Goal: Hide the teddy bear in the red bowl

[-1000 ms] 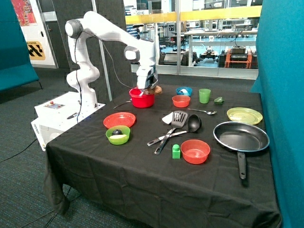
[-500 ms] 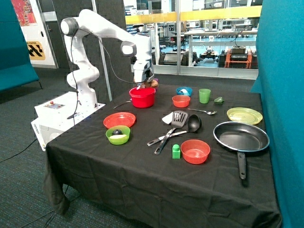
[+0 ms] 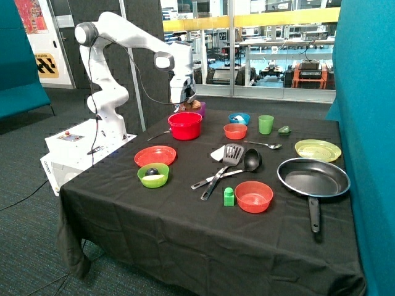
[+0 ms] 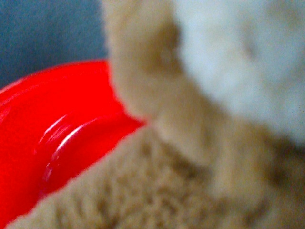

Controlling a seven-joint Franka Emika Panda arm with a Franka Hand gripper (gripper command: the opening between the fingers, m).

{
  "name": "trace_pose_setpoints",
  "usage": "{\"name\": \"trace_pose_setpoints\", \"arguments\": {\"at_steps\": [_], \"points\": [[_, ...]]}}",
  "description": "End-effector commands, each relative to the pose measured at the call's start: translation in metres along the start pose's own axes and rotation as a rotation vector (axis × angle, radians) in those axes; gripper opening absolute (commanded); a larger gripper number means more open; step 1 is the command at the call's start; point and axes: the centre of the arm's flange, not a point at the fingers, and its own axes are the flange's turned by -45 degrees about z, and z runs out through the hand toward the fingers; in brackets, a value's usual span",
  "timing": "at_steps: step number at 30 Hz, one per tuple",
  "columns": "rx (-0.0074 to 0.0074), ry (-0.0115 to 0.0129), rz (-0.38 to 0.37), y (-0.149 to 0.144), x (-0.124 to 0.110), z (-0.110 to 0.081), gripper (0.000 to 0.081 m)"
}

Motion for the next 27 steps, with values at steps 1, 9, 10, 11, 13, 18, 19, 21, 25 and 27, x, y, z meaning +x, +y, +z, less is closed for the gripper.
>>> {"name": "trace_pose_setpoints", "arguments": {"at_steps": [1, 9, 10, 11, 13, 18, 19, 21, 25, 27], "points": [[0.0029, 0.0069, -0.015, -0.027, -0.021, 0.01, 0.0], [0.003, 0.0069, 0.017, -0.042, -0.035, 0.026, 0.0], [0.0031, 0.0068, 0.051, -0.041, -0.036, 0.028, 0.0], [0.0032, 0.0068, 0.079, -0.039, -0.038, 0.03, 0.0], [0.0033, 0.0068, 0.103, -0.036, -0.04, 0.034, 0.0], [0.0034, 0.0067, 0.134, -0.032, -0.042, 0.044, 0.0], [0.0034, 0.0067, 0.136, -0.031, -0.042, 0.045, 0.0], [0.0035, 0.0067, 0.154, -0.031, -0.042, 0.048, 0.0], [0.0039, 0.0065, 0.278, -0.034, -0.04, 0.055, 0.0], [0.0039, 0.0065, 0.273, -0.035, -0.038, 0.059, 0.0]]}}
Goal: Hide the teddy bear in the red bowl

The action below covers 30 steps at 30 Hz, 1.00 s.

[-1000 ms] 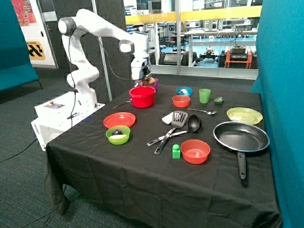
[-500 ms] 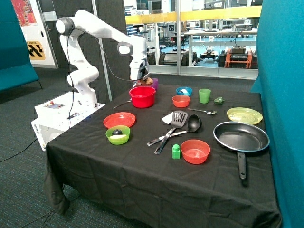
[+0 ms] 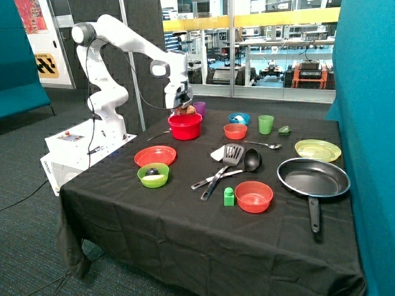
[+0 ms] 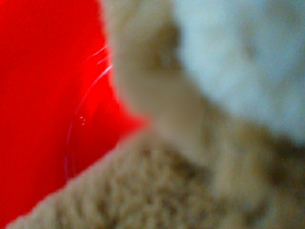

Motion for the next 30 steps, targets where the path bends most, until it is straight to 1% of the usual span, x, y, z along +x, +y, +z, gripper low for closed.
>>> {"name": "trace_pose_setpoints", "arguments": {"at_steps": [1, 7, 9, 17, 24, 30], "points": [[0.0, -0.0022, 0.009, -0.004, 0.0, 0.018, 0.0], [0.0, -0.0022, 0.01, -0.005, 0.005, 0.03, 0.0], [0.0, -0.0022, -0.007, -0.006, 0.006, 0.034, 0.0], [0.0, -0.0022, -0.013, -0.005, 0.004, 0.048, 0.0], [0.0, -0.0022, -0.009, -0.007, 0.004, 0.058, 0.0], [0.0, -0.0022, 0.0, -0.007, 0.01, 0.062, 0.0]]}}
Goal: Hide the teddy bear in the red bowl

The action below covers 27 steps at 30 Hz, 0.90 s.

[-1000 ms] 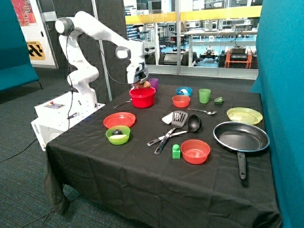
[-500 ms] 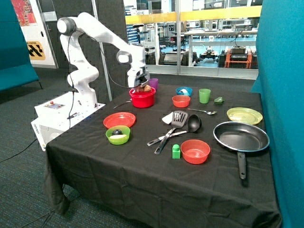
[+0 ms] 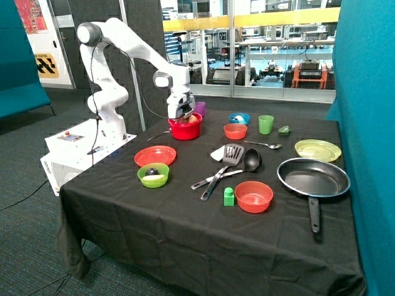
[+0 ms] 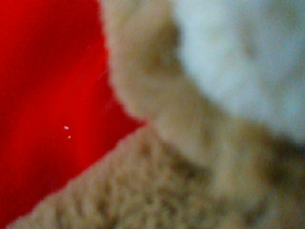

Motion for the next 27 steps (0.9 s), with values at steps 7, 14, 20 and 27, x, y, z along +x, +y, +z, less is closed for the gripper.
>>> {"name": "trace_pose_setpoints", "arguments": {"at_steps": [7, 14, 20, 27], "points": [[-0.0043, -0.0009, 0.002, -0.0003, 0.01, 0.0122, 0.0465], [-0.0043, -0.0009, -0.004, 0.0005, 0.0096, 0.012, 0.0554], [-0.0042, -0.0009, -0.019, -0.0014, 0.0106, 0.0113, 0.0658], [-0.0042, -0.0009, -0.032, -0.0055, 0.0123, 0.0112, 0.0744]]}}
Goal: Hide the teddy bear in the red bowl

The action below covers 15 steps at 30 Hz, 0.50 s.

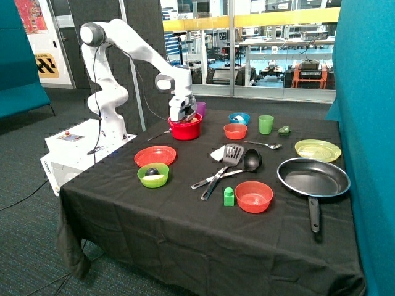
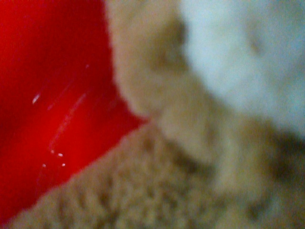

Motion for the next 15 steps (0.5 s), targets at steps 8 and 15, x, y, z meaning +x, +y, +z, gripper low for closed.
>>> {"name": "trace_pose_setpoints", "arguments": {"at_steps": [8, 15], "points": [[0.0007, -0.0023, -0.025, -0.0093, 0.0063, -0.0002, 0.0805], [0.0007, -0.0023, -0.028, -0.0129, 0.0077, -0.0011, 0.0808]]}}
